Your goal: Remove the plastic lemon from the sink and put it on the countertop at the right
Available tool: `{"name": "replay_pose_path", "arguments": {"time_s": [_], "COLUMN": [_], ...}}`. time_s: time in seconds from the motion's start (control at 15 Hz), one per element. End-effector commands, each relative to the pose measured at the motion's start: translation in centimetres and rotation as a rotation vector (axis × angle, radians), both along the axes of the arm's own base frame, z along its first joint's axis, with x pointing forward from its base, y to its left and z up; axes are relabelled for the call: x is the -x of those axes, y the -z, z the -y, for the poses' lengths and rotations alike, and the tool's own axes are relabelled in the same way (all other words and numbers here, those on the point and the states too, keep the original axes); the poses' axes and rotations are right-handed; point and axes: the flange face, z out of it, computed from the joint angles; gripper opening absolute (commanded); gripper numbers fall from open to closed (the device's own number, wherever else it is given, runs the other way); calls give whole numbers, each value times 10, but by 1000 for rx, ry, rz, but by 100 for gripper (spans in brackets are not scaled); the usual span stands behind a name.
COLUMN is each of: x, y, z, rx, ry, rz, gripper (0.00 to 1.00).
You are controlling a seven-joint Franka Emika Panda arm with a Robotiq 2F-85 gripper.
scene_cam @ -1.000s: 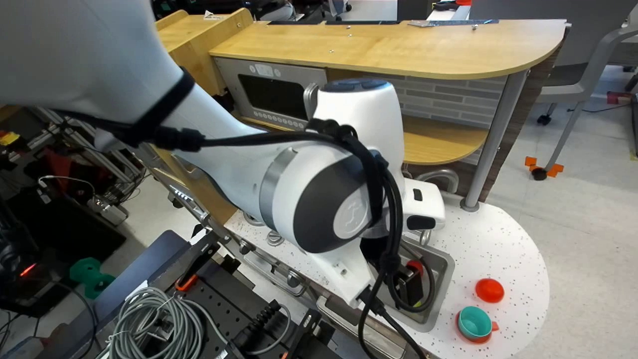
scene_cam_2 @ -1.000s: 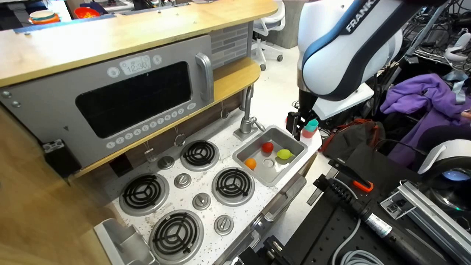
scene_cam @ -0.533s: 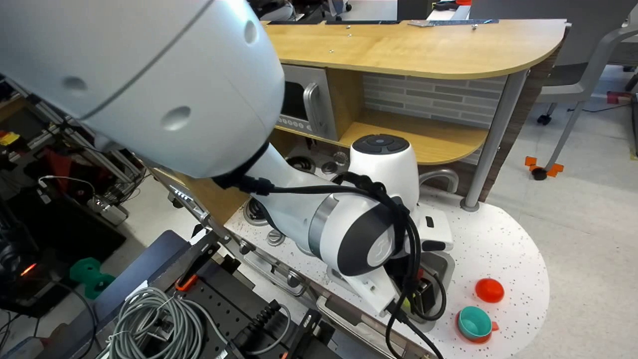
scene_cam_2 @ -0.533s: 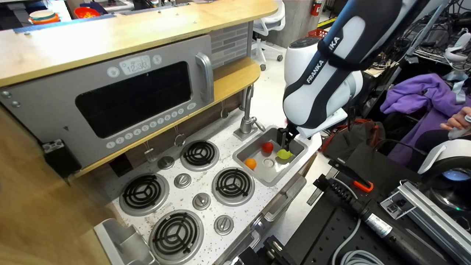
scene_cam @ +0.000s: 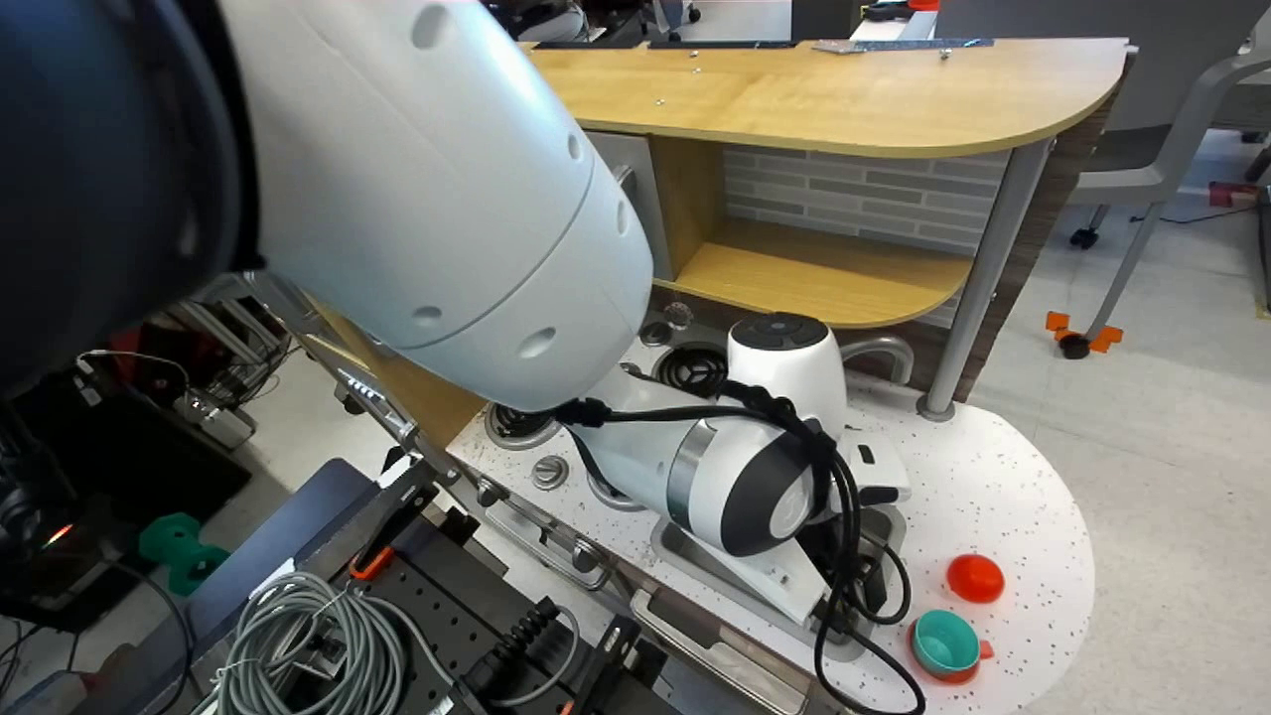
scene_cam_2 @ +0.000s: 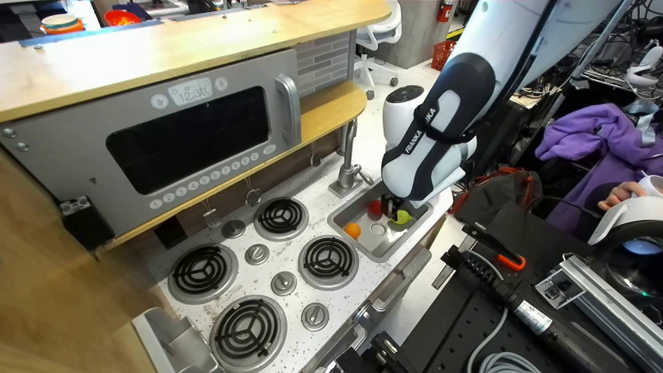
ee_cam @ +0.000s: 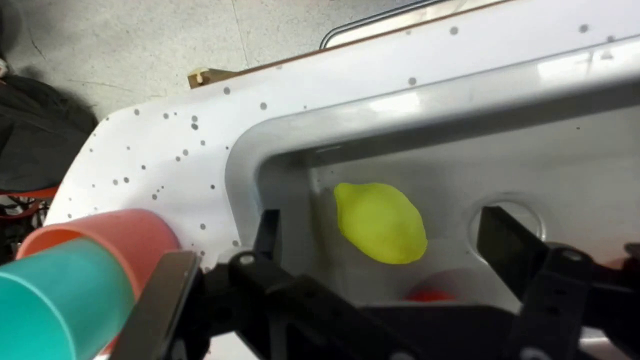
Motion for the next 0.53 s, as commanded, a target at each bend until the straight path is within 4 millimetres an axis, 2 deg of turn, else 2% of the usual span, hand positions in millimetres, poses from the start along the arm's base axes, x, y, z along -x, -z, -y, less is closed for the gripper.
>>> {"name": "replay_pose_path", "arguments": {"time_s": [0.0, 0.47], "x": [-13, -22], "y": [33, 71], "z": [3, -4], "rx": [43, 78], "ry": [-90, -163], "rz": [-21, -55], "gripper": [100, 100]}}
